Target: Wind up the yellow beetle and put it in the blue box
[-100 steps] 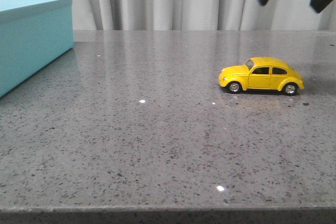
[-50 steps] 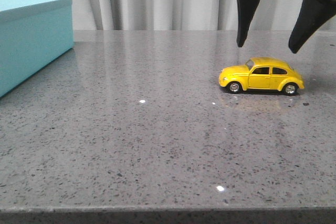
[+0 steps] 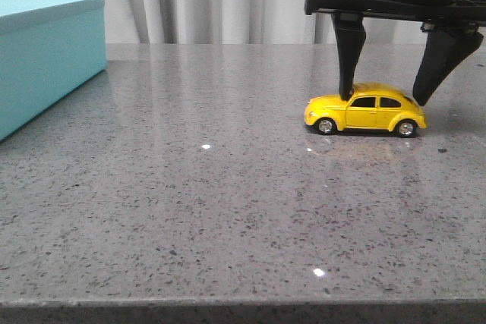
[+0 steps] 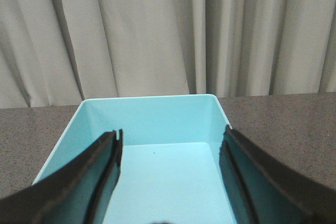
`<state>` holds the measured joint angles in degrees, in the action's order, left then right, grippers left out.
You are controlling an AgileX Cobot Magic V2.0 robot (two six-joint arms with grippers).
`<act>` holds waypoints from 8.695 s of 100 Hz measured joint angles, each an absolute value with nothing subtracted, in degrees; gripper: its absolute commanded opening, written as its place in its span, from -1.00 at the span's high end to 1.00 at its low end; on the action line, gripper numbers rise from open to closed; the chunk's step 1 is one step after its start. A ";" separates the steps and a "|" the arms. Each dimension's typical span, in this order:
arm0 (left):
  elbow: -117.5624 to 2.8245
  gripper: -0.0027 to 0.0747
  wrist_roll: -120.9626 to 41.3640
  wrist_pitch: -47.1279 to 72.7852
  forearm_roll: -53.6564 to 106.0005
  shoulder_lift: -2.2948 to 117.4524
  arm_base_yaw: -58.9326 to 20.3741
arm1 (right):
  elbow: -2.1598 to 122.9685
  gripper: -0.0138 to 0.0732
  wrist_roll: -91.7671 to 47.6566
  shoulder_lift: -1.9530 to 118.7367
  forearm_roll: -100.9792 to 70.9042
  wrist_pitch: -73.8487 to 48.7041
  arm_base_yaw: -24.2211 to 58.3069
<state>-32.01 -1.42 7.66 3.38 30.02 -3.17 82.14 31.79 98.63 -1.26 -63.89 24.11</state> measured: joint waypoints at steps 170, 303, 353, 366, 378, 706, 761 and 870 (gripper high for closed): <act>-32.01 -0.13 -1.42 7.09 3.38 30.02 -3.17 | 80.87 -0.53 31.16 75.57 14.61 -61.26 30.13; -78.10 -0.42 -41.40 53.17 15.66 74.20 -12.45 | 59.49 -0.53 31.01 51.72 13.19 -36.49 37.79; -84.52 -0.49 -56.95 56.58 10.23 90.62 -23.70 | 59.49 -0.53 31.01 51.63 12.87 -36.49 37.79; -84.52 -0.49 -57.58 57.17 8.90 93.58 -24.08 | 59.49 -0.53 31.01 51.63 12.77 -36.47 37.79; -84.52 -0.49 -57.90 58.77 7.79 96.18 -24.08 | 59.49 -0.53 31.01 51.63 12.65 -36.47 37.79; -102.48 -0.35 -5.82 71.51 1.02 107.08 2.25 | 59.49 -0.53 30.96 51.60 11.01 -36.58 37.79; -100.38 0.60 -10.37 67.42 10.34 85.16 2.25 | 51.48 -0.09 30.96 38.63 20.81 -36.05 37.79; -27.98 0.98 -13.24 24.28 16.25 28.64 2.25 | 29.26 0.84 30.96 19.35 24.23 -28.81 37.79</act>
